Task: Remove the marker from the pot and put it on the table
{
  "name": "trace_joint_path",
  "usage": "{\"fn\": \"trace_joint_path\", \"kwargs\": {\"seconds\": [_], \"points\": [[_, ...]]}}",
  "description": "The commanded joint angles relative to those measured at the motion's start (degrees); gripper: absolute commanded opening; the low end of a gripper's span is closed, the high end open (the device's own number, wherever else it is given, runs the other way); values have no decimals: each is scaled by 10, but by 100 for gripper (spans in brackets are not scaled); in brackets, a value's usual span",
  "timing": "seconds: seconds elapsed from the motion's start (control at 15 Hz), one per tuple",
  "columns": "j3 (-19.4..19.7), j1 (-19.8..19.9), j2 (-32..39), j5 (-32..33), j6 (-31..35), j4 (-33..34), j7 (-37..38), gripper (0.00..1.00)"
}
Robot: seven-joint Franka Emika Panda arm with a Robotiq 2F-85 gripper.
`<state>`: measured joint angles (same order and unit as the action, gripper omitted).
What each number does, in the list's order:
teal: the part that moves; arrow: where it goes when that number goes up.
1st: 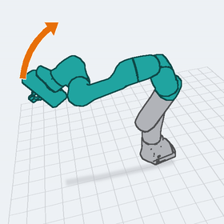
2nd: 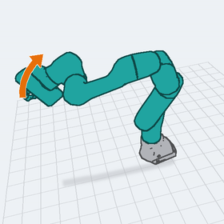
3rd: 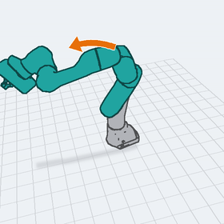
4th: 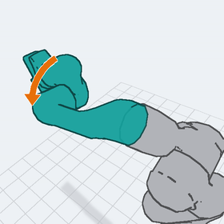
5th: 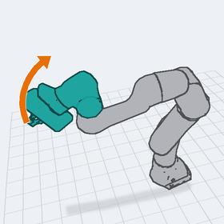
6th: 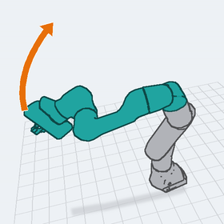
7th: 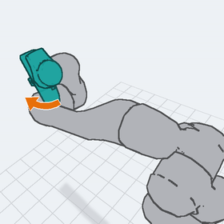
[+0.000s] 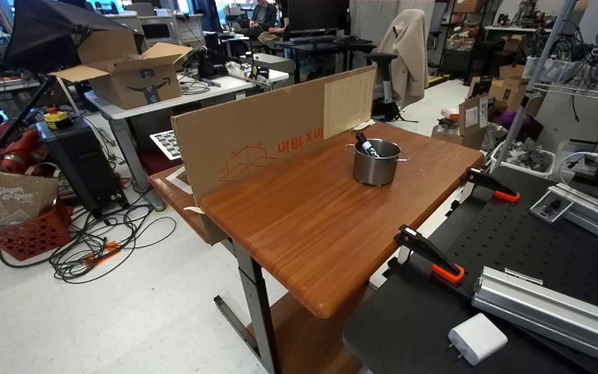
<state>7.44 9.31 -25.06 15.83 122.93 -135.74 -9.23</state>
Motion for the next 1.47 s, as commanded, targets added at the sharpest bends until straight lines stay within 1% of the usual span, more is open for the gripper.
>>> {"fn": "trace_joint_path", "kwargs": {"seconds": [0.0, 0.33, 0.47, 0.87, 1.0, 1.27, 1.4], "points": [[1, -18, 27, -26, 28, 8, 11, 100], [-3, -53, 100, -99, 104, 14, 14, 100], [-8, -62, 138, -121, 120, 23, 10, 100], [-34, -76, 229, -150, 137, 55, 10, 100], [-44, -79, 253, -151, 143, 65, 14, 100], [-66, -90, 295, -182, 165, 74, 24, 100], [-75, -93, 316, -187, 168, 80, 31, 100]]}}
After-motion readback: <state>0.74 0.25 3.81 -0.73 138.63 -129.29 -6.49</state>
